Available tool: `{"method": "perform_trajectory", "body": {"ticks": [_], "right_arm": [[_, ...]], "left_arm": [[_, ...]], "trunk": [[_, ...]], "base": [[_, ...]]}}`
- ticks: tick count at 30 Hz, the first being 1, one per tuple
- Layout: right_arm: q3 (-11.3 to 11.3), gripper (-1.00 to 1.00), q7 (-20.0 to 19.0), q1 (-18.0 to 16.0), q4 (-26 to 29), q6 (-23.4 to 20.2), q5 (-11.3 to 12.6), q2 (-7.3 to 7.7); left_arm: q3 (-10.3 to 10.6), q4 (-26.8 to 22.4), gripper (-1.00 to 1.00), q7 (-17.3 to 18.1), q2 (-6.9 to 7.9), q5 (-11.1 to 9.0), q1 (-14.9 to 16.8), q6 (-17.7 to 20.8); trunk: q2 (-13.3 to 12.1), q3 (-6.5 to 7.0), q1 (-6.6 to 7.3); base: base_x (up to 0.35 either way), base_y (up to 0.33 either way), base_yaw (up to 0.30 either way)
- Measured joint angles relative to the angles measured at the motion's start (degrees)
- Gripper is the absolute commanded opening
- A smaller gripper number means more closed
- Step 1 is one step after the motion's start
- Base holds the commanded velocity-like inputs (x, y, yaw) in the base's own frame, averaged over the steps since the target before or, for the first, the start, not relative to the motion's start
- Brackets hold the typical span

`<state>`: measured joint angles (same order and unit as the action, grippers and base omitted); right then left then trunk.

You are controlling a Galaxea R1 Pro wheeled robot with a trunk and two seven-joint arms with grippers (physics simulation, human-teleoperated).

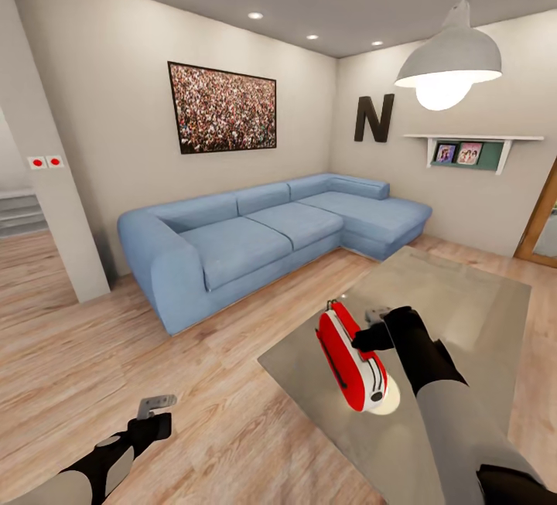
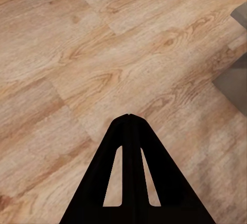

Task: Turn on the radio receiver that's on the table in the living room.

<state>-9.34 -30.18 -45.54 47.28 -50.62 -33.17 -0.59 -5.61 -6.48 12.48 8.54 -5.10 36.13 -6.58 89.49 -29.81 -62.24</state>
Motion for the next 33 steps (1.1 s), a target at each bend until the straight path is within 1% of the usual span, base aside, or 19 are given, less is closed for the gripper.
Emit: {"method": "perform_trajectory", "body": {"ticks": [4, 10, 20, 33], "right_arm": [[-0.6, -1.0, 0.1, 0.0, 0.0, 0.0, -0.1, 0.27], [-0.7, -1.0, 0.2, 0.0, 0.0, 0.0, 0.0, 0.32], [-0.8, -1.0, 0.2, 0.0, 0.0, 0.0, 0.0, 0.33], [-0.8, -1.0, -0.4, 0.0, 0.0, 0.0, 0.2, 0.33]], "left_arm": [[0.0, 0.0, -1.0, 0.1, 0.03, -0.1, 0.0, 0.0], [0.0, 0.0, -1.0, 0.1, 0.06, 0.0, 0.0, -0.1], [0.1, 0.0, -1.0, 0.1, -0.02, 0.1, 0.0, 0.1], [0.1, 0.0, -1.0, 0.1, -0.02, 0.0, 0.0, 0.1]], "trunk": [[0.0, 0.0, 0.0], [0.0, 0.0, 0.0], [0.0, 0.0, 0.0], [0.0, 0.0, 0.0]], "base": [[0.0, 0.0, 0.0], [0.002, 0.0, 0.0], [0.247, 0.0, 0.0], [0.025, 0.0, 0.0]]}}
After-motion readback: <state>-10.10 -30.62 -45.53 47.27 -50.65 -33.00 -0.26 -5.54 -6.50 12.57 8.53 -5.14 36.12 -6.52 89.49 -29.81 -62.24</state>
